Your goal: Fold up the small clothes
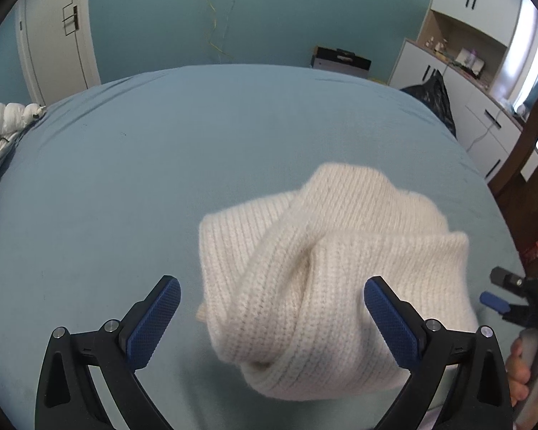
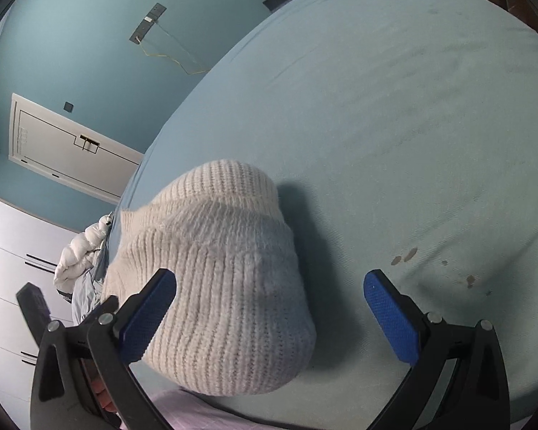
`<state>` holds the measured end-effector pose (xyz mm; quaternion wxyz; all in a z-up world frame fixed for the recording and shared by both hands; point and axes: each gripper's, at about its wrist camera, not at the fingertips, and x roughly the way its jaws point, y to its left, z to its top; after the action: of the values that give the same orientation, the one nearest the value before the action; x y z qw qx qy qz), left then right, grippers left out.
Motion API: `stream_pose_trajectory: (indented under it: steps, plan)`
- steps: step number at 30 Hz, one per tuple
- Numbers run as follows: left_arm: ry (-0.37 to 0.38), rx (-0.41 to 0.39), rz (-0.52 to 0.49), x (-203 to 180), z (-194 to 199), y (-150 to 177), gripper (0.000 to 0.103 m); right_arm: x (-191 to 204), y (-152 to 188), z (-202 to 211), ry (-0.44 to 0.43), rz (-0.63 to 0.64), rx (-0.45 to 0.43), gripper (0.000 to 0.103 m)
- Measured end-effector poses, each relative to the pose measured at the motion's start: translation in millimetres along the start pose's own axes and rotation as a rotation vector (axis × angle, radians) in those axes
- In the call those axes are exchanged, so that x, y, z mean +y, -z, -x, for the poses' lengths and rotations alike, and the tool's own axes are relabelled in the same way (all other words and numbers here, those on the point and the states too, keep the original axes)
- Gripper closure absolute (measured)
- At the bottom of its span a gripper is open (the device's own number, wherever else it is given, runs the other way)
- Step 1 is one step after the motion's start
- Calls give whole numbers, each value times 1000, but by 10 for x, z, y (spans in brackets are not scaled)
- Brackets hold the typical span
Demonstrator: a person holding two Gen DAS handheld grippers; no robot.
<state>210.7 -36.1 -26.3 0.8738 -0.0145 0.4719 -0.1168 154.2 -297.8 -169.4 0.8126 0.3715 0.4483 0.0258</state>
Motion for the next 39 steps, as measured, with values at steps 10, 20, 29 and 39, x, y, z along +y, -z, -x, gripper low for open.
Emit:
stream_pose_trajectory:
  steps: [10,20,29,39]
  plan:
    - [-79,-18,63,364,40,-72,0,146,-63,37,47,64,-5,1]
    - [-58,1,15,284,-94,-6,0,227,-9,-176,0,75,48,1]
    - [-70,36,7,394,-227,-30,0,103,-31,-316,-105,44,137,1]
    - [53,80,95,563,-313,-13,0,-382,-162,-413,-271,-201,241,1]
